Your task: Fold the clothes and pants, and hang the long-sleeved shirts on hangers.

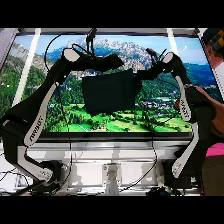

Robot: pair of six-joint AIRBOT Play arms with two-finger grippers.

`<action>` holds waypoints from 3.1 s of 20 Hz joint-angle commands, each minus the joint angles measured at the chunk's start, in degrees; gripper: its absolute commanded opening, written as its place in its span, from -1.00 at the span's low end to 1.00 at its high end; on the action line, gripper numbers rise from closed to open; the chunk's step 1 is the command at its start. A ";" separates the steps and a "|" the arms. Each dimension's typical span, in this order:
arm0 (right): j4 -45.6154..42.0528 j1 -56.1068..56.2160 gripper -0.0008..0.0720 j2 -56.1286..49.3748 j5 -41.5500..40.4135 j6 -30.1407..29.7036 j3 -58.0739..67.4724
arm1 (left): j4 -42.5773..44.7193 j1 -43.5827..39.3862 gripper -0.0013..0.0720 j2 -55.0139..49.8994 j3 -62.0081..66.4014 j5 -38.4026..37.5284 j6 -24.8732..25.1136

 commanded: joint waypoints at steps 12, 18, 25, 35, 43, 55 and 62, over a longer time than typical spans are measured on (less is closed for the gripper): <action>-4.66 7.72 0.99 -0.42 0.98 0.61 1.99 | 0.00 -0.02 0.94 -0.02 0.02 -0.02 0.20; -23.85 10.25 0.99 -1.01 -1.31 8.52 2.01 | 0.02 0.00 0.94 -0.02 0.02 -0.02 0.22; -13.94 8.63 0.92 -1.70 2.40 9.40 1.97 | 0.02 -0.02 0.94 -0.02 0.02 -0.02 0.24; 15.26 5.35 0.43 -7.69 10.91 4.74 1.92 | 0.02 0.00 0.94 -0.02 0.02 0.00 0.24; 15.02 8.11 -0.86 -4.83 -0.74 0.76 2.23 | -0.02 1.64 0.56 0.13 0.02 0.00 1.97; -11.82 -17.73 -0.86 11.54 0.39 19.06 2.23 | -0.13 12.02 -0.17 6.21 0.04 -8.31 5.88; -33.55 -33.38 -0.86 19.78 18.43 20.50 2.23 | 7.34 13.33 -0.76 9.53 0.04 -10.34 6.62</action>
